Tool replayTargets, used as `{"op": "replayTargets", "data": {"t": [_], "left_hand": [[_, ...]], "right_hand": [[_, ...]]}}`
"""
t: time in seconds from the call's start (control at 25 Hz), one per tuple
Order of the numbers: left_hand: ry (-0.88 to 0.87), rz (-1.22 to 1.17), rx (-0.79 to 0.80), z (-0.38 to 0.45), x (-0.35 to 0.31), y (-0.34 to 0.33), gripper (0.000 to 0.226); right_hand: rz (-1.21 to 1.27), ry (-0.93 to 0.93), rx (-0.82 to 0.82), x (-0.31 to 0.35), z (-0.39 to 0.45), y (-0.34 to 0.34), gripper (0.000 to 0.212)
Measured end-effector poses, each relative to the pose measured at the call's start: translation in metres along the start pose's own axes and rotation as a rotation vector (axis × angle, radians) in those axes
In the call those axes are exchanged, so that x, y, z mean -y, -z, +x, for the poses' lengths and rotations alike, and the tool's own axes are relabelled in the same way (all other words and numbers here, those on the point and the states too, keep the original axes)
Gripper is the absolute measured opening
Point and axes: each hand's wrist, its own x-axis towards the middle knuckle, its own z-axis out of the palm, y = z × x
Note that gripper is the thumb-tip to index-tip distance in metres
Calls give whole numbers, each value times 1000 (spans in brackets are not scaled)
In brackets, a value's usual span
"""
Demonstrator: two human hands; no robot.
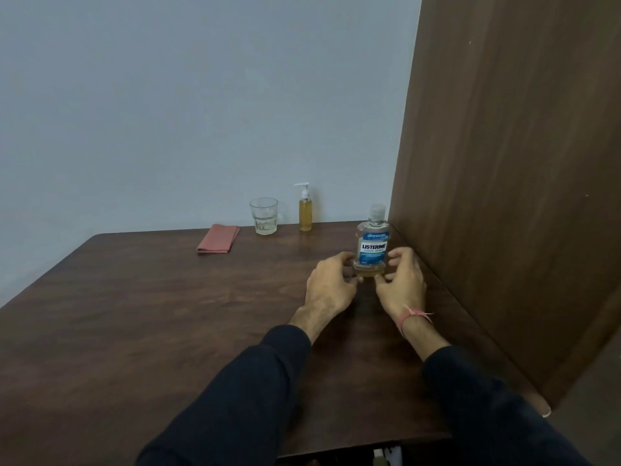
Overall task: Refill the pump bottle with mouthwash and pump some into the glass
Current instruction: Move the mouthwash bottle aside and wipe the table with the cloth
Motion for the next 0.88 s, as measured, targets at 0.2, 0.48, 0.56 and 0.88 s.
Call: {"op": "replayTargets", "data": {"t": [0.2, 0.48, 0.56, 0.88], "left_hand": [[43, 114, -86, 28, -5, -21, 56], [98, 36, -54, 100, 15, -26, 51], [103, 23, -42, 127, 25, -29, 51], [125, -92, -3, 238, 60, -37, 51]], "right_hand": [[65, -197, 127, -21, 37, -3, 74], [88, -146, 208, -36, 105, -41, 38], [97, -145, 194, -40, 125, -56, 36], [163, -193, 124, -43, 205, -120, 32]]}}
